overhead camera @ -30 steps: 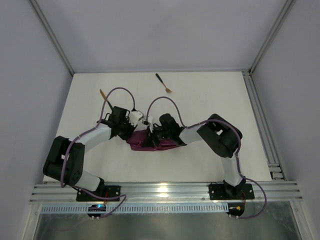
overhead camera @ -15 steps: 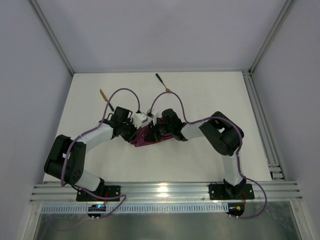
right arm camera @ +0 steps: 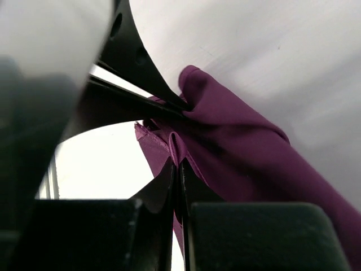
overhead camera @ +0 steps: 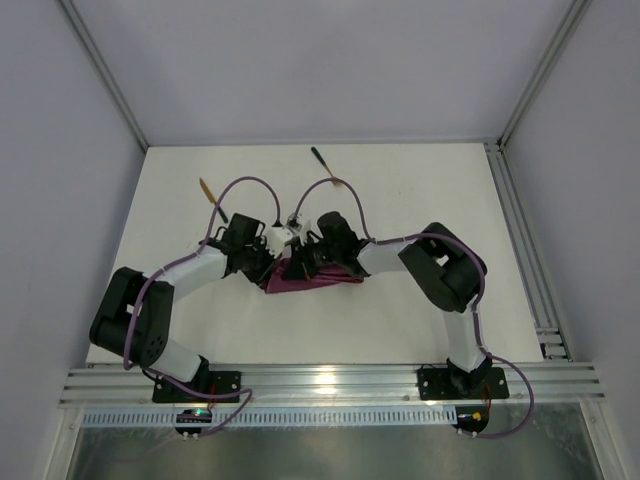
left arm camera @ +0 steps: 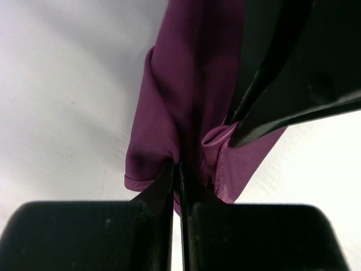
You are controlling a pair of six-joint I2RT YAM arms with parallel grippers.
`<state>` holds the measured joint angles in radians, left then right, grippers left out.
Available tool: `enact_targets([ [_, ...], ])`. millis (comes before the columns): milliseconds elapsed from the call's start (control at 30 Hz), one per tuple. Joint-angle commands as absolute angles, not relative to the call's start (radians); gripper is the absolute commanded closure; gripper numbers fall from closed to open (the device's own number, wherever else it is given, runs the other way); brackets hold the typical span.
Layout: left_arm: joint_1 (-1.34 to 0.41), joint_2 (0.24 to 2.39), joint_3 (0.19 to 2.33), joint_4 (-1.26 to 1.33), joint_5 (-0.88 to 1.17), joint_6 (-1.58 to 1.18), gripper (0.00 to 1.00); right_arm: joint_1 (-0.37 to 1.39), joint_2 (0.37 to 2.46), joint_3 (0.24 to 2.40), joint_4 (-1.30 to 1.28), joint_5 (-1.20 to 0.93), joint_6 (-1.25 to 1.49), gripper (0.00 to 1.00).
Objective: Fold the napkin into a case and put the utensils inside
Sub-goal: Grasp the top corner of the smaller rectangle folded napkin from the folded napkin.
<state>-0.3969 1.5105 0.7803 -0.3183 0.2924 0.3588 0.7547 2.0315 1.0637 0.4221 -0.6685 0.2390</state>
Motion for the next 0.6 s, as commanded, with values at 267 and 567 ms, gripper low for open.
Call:
enact_targets([
  [267,-0.399,1.519,0.796,-0.301,0.324,0.383,1.0,0.747,2.106,1.204,0.431,-0.65,0.362,0.96],
  [567,-0.4,1.47,0.79,-0.305,0.325,0.373,1.0,0.726,2.207,1.252,0.393,-0.598,0.463,0.96],
])
